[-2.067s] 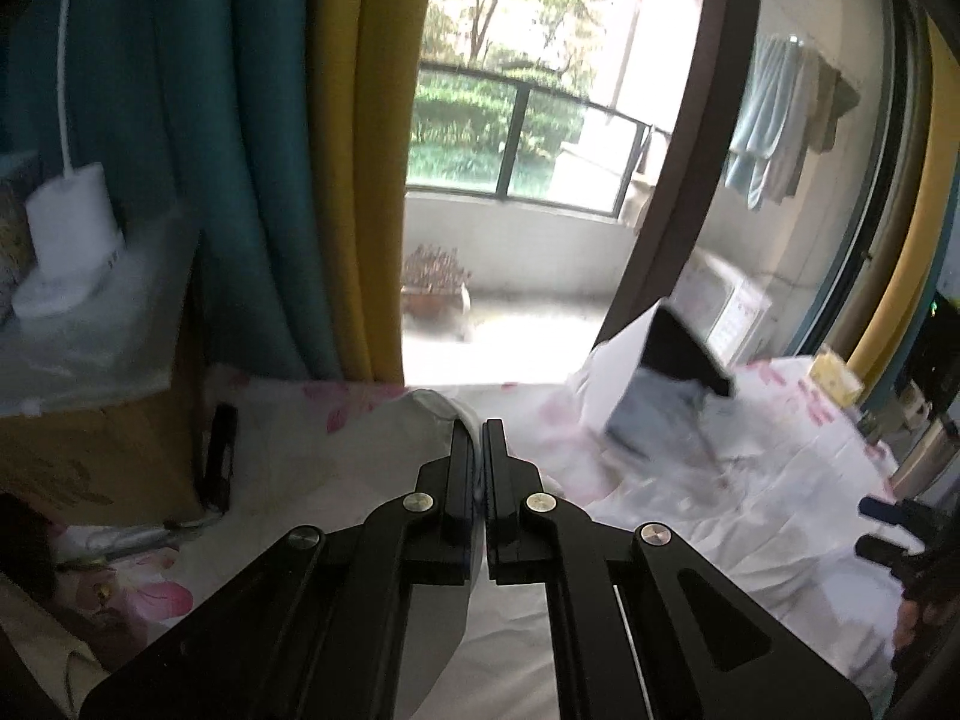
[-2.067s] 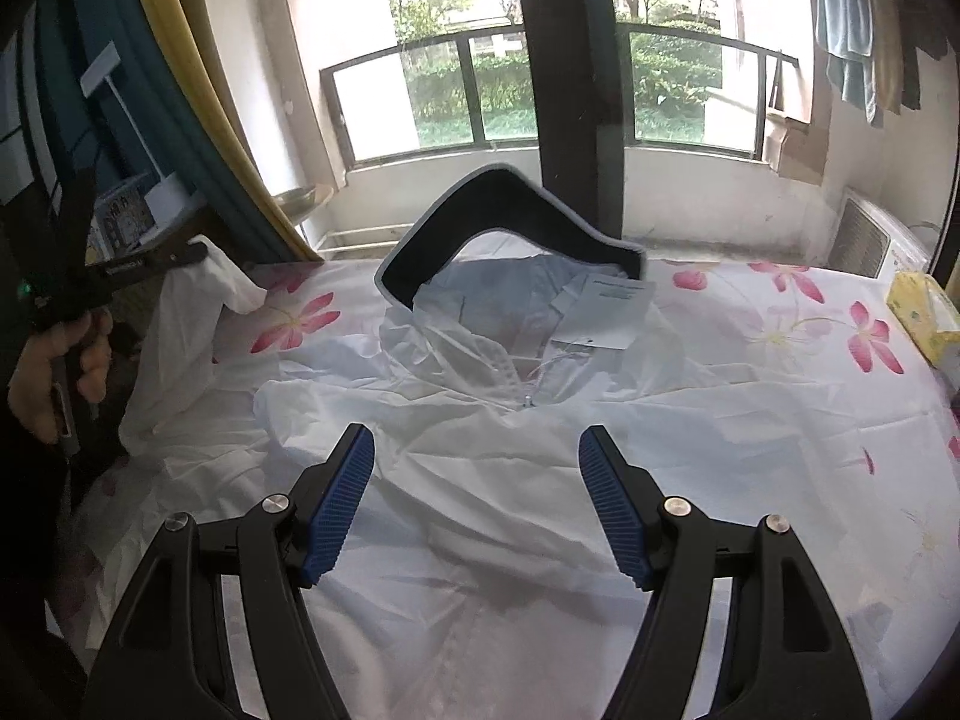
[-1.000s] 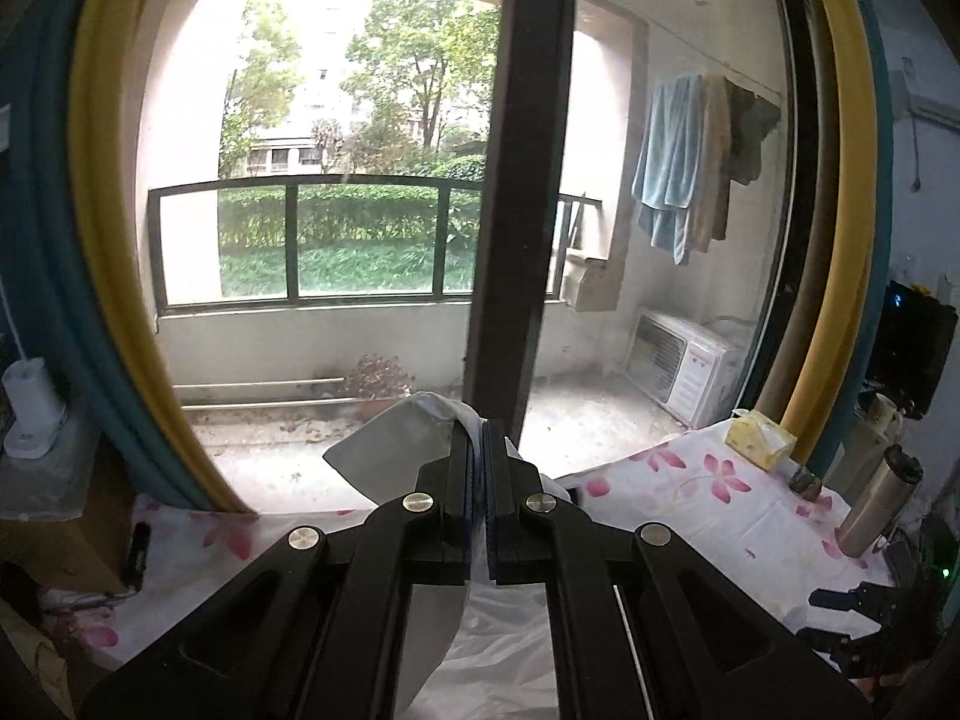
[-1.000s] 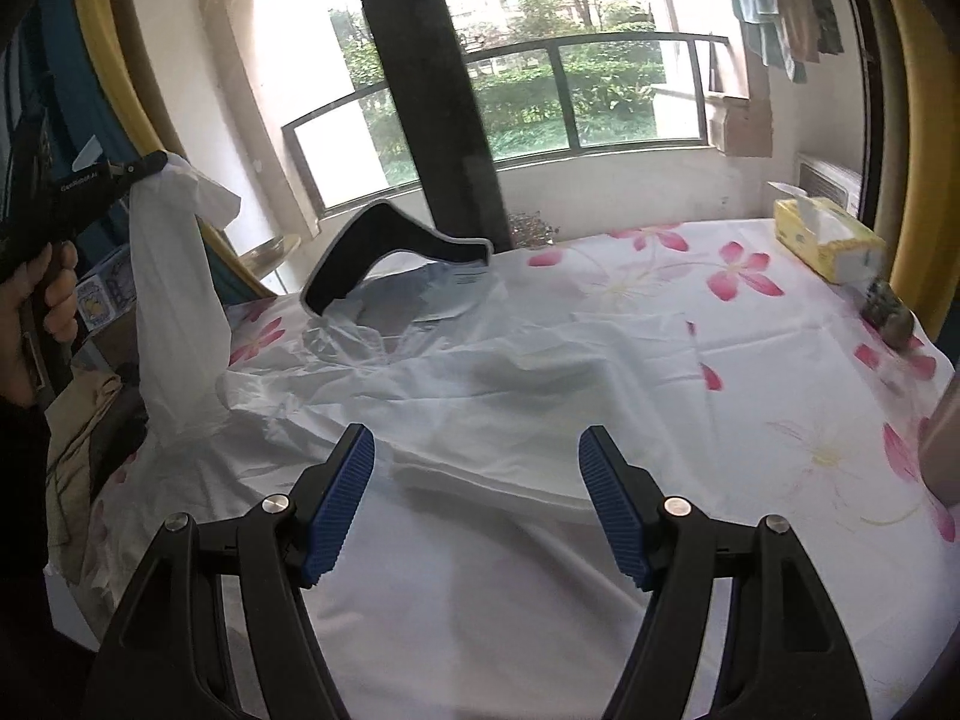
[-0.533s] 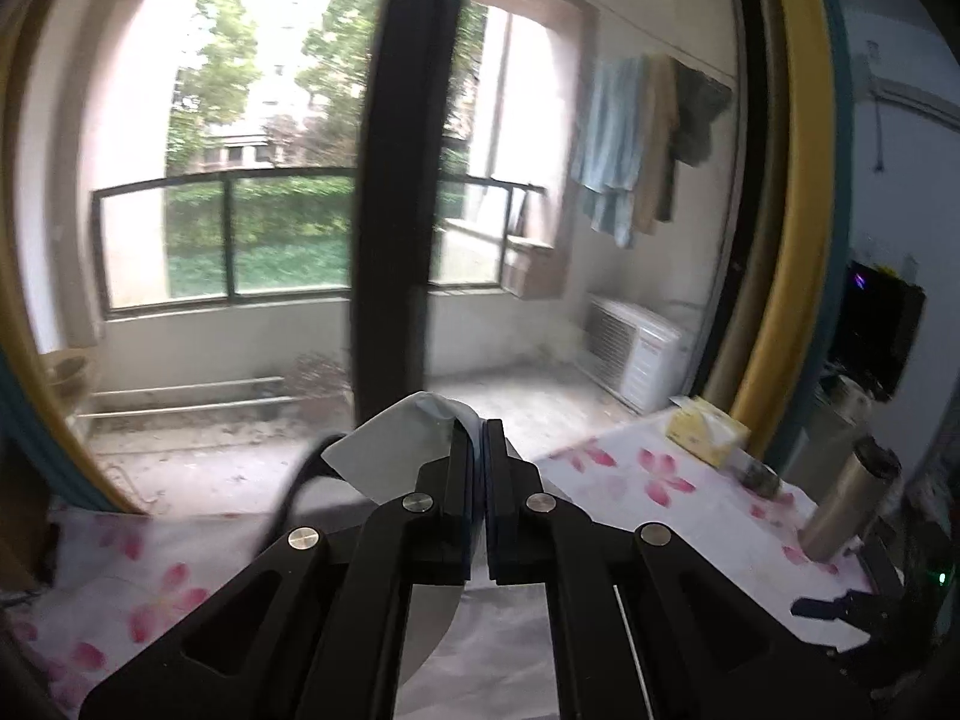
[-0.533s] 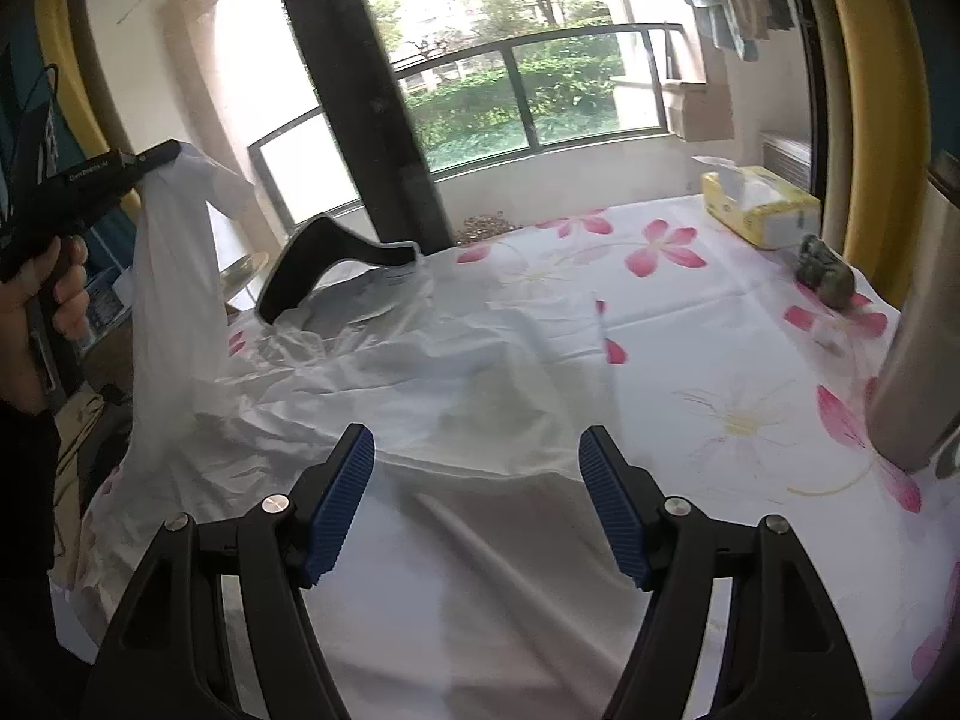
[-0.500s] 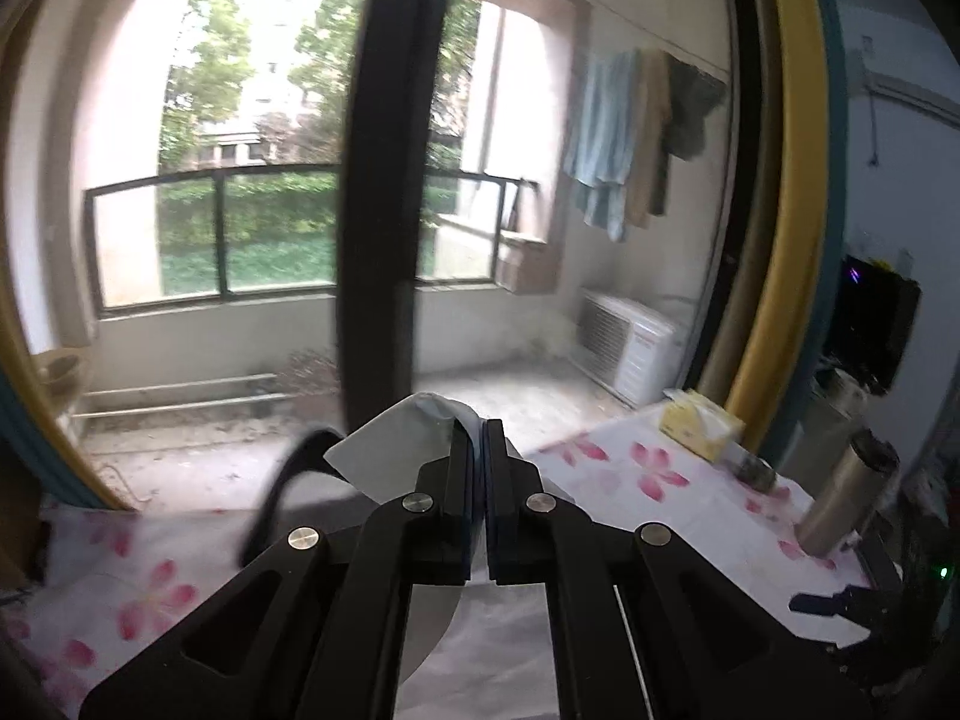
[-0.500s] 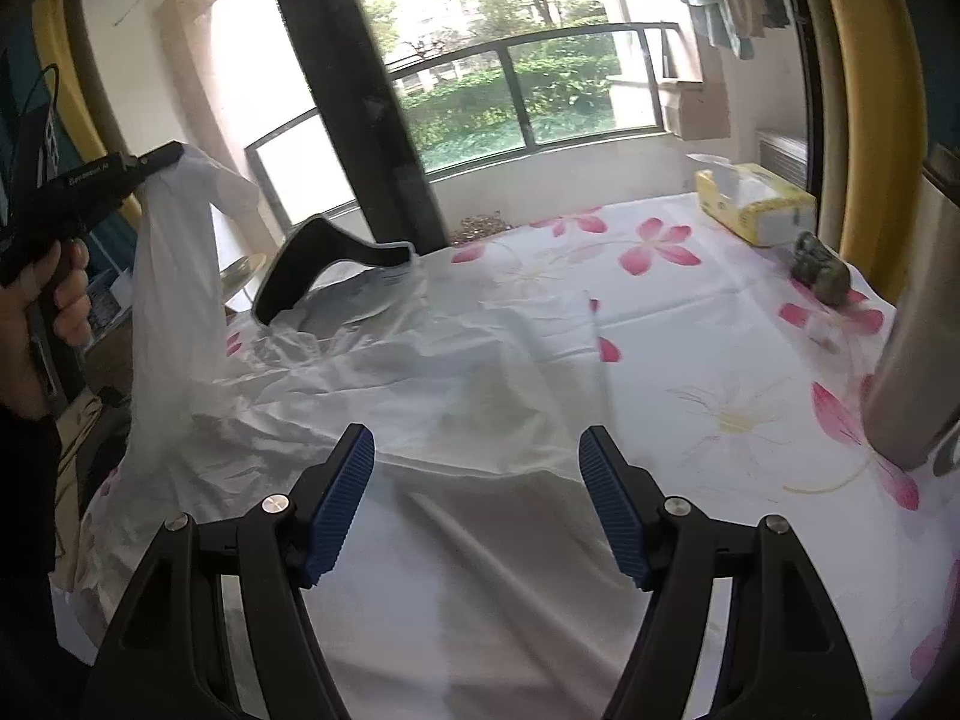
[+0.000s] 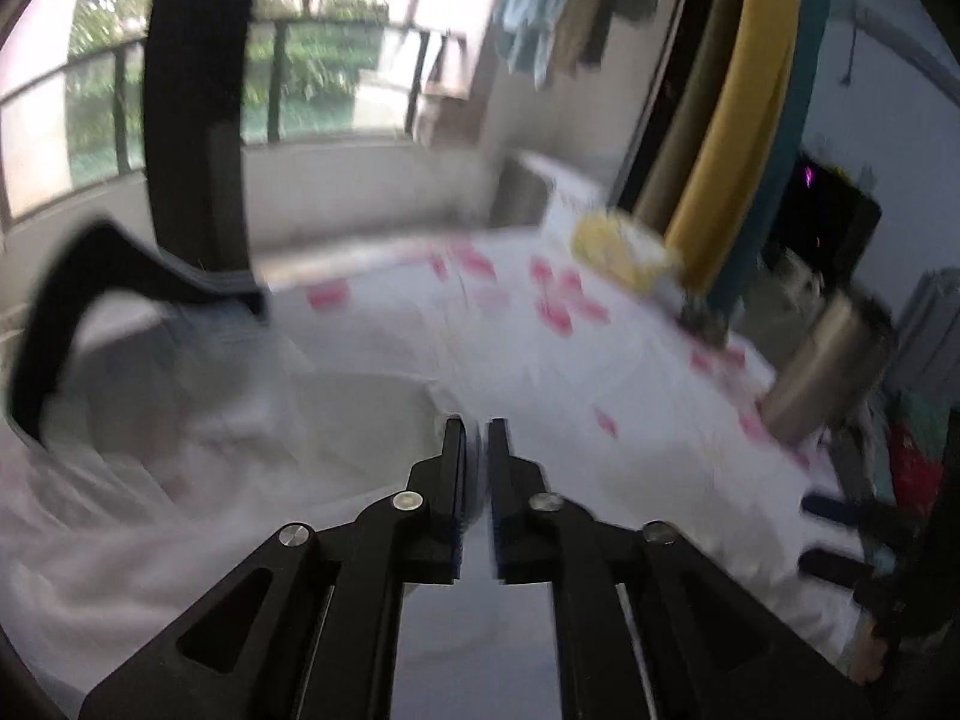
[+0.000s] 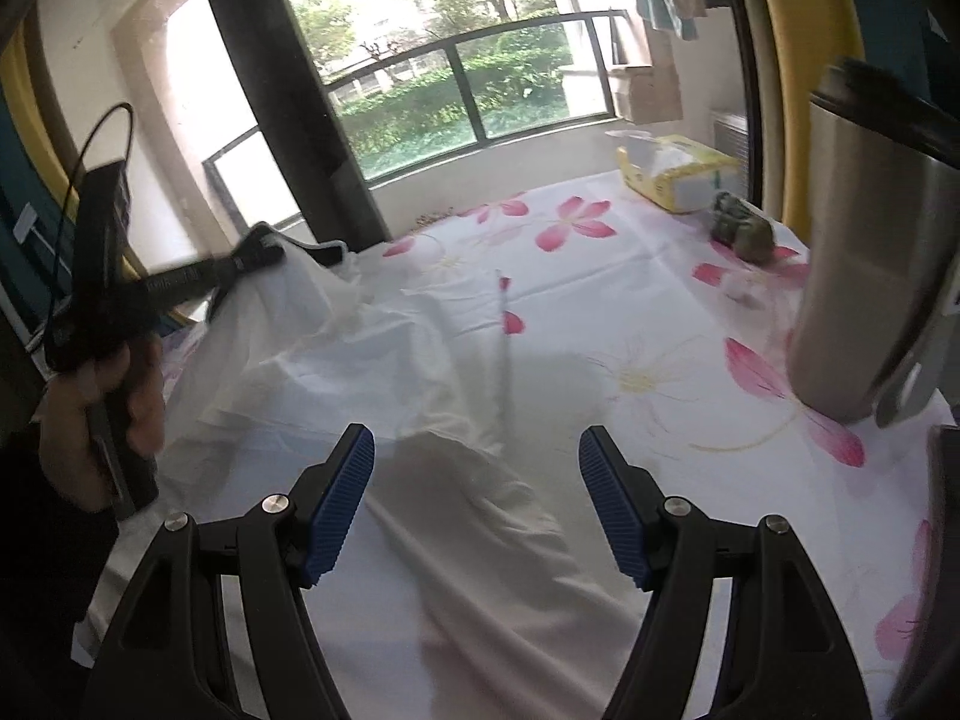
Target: Fold large clothes
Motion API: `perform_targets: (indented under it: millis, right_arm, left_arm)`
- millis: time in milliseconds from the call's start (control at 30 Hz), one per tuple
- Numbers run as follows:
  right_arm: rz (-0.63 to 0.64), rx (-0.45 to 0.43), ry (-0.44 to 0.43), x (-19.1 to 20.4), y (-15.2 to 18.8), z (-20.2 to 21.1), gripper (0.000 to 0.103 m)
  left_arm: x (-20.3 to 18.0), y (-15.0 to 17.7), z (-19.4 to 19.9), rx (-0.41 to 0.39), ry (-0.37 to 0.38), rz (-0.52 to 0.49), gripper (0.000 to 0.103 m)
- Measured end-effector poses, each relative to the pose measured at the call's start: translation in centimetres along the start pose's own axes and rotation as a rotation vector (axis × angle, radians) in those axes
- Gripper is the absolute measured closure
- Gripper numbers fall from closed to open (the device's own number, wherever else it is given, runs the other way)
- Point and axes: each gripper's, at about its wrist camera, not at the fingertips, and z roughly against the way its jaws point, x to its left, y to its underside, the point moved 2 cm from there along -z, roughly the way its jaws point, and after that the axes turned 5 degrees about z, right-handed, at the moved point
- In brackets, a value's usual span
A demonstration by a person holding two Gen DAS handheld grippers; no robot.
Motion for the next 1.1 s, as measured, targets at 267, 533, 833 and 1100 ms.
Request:
perform_targets:
  millis: [267,533,833,1100]
  right_arm:
    - [-0.031,0.037,0.023,-1.1,0.3,-1.5,0.032]
    - [0.091,0.06,-0.016,2.8,-2.6,-4.4,0.032]
    - [0.345,0.04,-0.096,11.0,-7.2,-10.5,0.033]
    - [0.41,0.122,-0.13,14.6,-9.0,-16.4,0.066]
  left_arm:
    - [-0.1,4.8,1.5,0.133,0.064,0.014,0.057]
    - [7.6,6.9,9.8,0.032,-0.039,0.086,0.055]
    - [18.3,11.5,12.7,0.045,-0.161,0.324,0.055]
    - [20.4,13.8,13.9,0.019,-0.117,0.382,0.055]
